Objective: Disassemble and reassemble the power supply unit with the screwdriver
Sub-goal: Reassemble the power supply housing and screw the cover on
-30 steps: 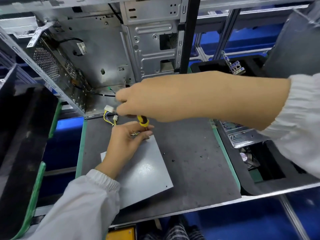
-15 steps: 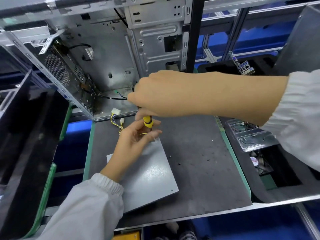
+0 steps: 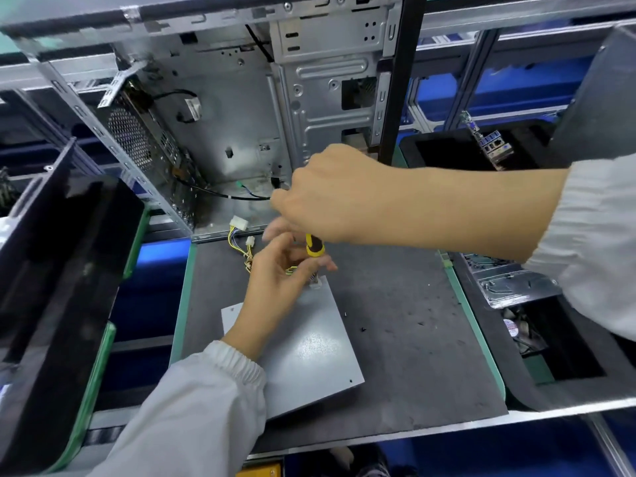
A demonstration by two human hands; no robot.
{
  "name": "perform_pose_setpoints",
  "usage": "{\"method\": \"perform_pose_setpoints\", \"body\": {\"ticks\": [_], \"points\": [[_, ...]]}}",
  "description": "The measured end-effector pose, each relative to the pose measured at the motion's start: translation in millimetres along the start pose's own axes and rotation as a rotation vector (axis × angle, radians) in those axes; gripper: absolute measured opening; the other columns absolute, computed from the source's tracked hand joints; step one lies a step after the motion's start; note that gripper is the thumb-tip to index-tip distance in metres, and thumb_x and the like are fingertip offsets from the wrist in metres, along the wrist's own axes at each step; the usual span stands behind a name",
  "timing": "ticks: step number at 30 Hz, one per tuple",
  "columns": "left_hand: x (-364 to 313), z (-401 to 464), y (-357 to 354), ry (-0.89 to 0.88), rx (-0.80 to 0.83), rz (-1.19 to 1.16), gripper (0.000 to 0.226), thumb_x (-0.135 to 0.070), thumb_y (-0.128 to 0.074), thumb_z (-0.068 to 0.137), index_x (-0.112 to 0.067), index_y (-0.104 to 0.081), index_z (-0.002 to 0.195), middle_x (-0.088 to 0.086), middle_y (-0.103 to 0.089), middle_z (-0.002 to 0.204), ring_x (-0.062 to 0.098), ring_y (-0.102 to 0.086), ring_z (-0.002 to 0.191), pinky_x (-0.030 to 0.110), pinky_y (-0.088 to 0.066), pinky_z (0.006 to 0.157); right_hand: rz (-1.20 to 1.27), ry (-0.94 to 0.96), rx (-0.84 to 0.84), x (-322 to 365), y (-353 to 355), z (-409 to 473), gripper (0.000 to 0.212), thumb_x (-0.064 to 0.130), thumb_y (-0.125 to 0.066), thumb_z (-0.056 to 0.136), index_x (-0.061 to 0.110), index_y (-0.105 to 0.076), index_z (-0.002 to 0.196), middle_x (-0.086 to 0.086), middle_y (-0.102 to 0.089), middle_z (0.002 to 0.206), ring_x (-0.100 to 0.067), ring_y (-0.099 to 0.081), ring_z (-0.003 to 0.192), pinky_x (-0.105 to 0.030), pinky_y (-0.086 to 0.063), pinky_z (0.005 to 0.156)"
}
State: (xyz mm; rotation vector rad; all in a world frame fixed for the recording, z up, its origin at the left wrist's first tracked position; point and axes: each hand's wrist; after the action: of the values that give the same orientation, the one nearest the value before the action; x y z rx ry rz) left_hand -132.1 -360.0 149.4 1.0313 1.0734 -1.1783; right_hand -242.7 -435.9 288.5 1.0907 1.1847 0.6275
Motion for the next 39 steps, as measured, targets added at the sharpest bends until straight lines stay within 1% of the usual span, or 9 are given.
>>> {"method": "perform_pose_setpoints", "body": {"ticks": [5, 7, 11, 14, 16, 23, 30, 35, 39], "points": [[3, 2, 13, -0.010, 0.109, 0.048, 0.010, -0.010, -0.059, 0.090, -0.012, -0.065, 0.098, 0.005, -0.071, 0.098, 0.016, -0.069, 0.093, 0.031, -0.056, 0.079, 0.221, 0.161, 0.139, -10, 8, -3, 0.027, 0.007, -0.054, 0.085, 0.018, -0.043, 0.107, -0.004, -0.037, 0.115, -0.021, -0.041, 0.058, -0.029, -0.024, 0.044], [2, 4, 13, -0.005, 0.122, 0.044, 0.014, -0.013, -0.067, 0.086, -0.018, -0.065, 0.099, 0.014, -0.066, 0.098, 0.014, -0.068, 0.089, 0.023, -0.054, 0.078, 0.131, 0.116, 0.140, -8, 7, 0, 0.009, 0.018, -0.050, 0.092, 0.014, -0.048, 0.099, -0.006, -0.042, 0.103, -0.019, -0.033, 0.056, -0.030, -0.019, 0.044], [0, 9, 0, -0.029, 0.005, -0.044, 0.027, 0.008, -0.066, 0.084, -0.015, -0.055, 0.093, 0.027, -0.054, 0.082, 0.023, -0.070, 0.074, 0.023, -0.054, 0.071, -0.062, -0.114, 0.099, -1, 9, 2, 0.039, 0.042, -0.034, 0.099, 0.012, -0.039, 0.075, -0.005, -0.031, 0.064, -0.026, -0.036, 0.062, -0.027, -0.011, 0.045], [-3, 13, 1, -0.036, 0.081, -0.066, 0.024, 0.007, -0.058, 0.090, -0.015, -0.055, 0.098, 0.002, -0.069, 0.084, 0.025, -0.073, 0.089, 0.026, -0.053, 0.083, 0.053, 0.027, 0.105, -9, 3, -1, 0.017, 0.021, -0.053, 0.089, 0.017, -0.050, 0.105, -0.010, -0.045, 0.109, -0.030, -0.051, 0.079, -0.026, -0.014, 0.044], [-2, 12, 8, -0.010, 0.168, -0.040, 0.013, -0.005, -0.055, 0.094, -0.010, -0.058, 0.106, -0.003, -0.075, 0.094, 0.019, -0.070, 0.102, 0.026, -0.049, 0.088, 0.092, 0.172, 0.153, -10, 5, -2, 0.034, 0.009, -0.057, 0.081, 0.021, -0.045, 0.111, -0.005, -0.038, 0.120, -0.026, -0.051, 0.087, -0.028, -0.025, 0.046], [-5, 12, -5, 0.042, 0.065, -0.176, 0.030, -0.006, -0.073, 0.077, -0.007, -0.052, 0.098, -0.011, -0.066, 0.075, 0.008, -0.063, 0.069, 0.019, -0.052, 0.065, 0.002, -0.068, 0.129, 7, -5, -4, 0.019, 0.010, -0.043, 0.091, 0.009, -0.043, 0.110, -0.001, -0.023, 0.062, -0.022, -0.029, 0.053, -0.028, -0.013, 0.042], [5, 8, 12, 0.082, 0.194, -0.265, 0.023, -0.045, -0.069, 0.086, -0.029, -0.071, 0.102, 0.002, -0.064, 0.098, 0.015, -0.064, 0.089, 0.026, -0.051, 0.082, 0.198, 0.019, 0.243, -6, 0, -4, 0.013, 0.009, -0.050, 0.092, 0.015, -0.044, 0.102, -0.007, -0.040, 0.112, -0.015, -0.034, 0.055, -0.028, -0.019, 0.046], [4, 15, 2, -0.012, 0.049, -0.232, 0.024, 0.002, -0.071, 0.078, -0.011, -0.060, 0.095, -0.011, -0.065, 0.079, 0.013, -0.068, 0.077, 0.026, -0.056, 0.076, -0.023, -0.072, 0.177, 3, 3, 3, 0.009, 0.008, -0.044, 0.092, 0.012, -0.048, 0.085, -0.010, -0.056, 0.087, -0.027, -0.054, 0.076, -0.030, -0.029, 0.055], [6, 14, 11, 0.026, 0.160, -0.183, 0.010, -0.011, -0.057, 0.093, -0.008, -0.063, 0.100, 0.001, -0.074, 0.087, 0.017, -0.070, 0.079, 0.023, -0.052, 0.075, 0.097, 0.051, 0.283, -4, 3, 6, 0.026, 0.015, -0.055, 0.089, 0.015, -0.044, 0.112, -0.007, -0.041, 0.099, -0.021, -0.038, 0.060, -0.029, -0.023, 0.044]]}}
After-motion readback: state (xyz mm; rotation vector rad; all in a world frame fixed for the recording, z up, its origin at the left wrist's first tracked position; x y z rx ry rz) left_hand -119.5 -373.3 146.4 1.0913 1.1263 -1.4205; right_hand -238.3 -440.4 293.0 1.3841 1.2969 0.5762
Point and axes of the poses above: each hand's wrist, its own z-axis towards the middle knuckle, its own y-axis out of the back of the hand, x = y × z
